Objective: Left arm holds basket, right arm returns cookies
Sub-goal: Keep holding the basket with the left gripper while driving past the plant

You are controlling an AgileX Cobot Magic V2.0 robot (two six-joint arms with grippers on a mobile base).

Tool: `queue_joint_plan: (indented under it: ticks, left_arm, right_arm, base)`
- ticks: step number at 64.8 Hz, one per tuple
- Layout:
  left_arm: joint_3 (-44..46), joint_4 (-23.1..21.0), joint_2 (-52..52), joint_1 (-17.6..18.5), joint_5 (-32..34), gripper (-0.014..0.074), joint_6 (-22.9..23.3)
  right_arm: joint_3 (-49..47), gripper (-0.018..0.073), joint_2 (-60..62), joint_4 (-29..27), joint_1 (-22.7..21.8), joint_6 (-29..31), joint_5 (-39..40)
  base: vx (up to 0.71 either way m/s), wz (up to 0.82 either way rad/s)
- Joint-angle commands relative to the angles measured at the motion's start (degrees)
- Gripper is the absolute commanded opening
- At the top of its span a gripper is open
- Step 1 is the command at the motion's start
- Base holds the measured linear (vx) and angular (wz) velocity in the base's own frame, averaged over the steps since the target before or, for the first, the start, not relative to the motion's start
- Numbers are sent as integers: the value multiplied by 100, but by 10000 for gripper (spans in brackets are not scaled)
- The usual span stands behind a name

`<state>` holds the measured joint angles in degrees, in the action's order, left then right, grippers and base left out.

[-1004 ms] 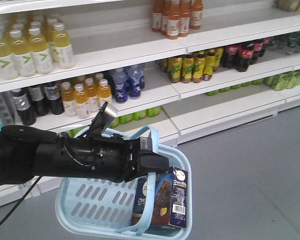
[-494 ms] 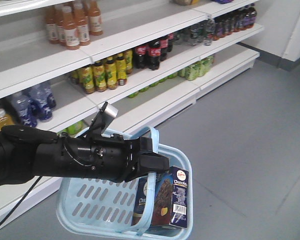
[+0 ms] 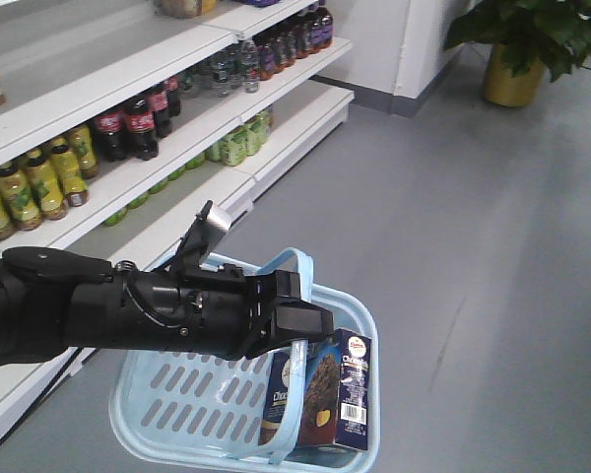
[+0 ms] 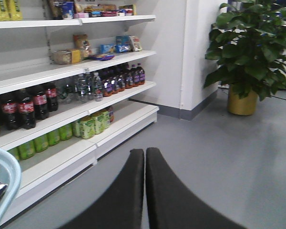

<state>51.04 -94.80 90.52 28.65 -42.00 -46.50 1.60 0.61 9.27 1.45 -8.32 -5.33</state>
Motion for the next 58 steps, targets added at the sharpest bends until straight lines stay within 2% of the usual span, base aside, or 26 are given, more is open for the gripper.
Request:
queue_joint_plan:
  ticks: [1,41,58]
  left_arm:
    - [176,-347,-290,39,-282,-6,-70]
    - [176,-347,-290,39,-282,-6,-70]
    - [176,-347,-290,39,-282,-6,-70]
  right_arm:
    - [17,-8,68,38,-15,-11,426]
    - [17,-8,68,38,-15,-11,426]
    - [17,-8,68,38,-15,-11,426]
  base:
    - [13,-51]
    - [14,-53]
    - [18,-35]
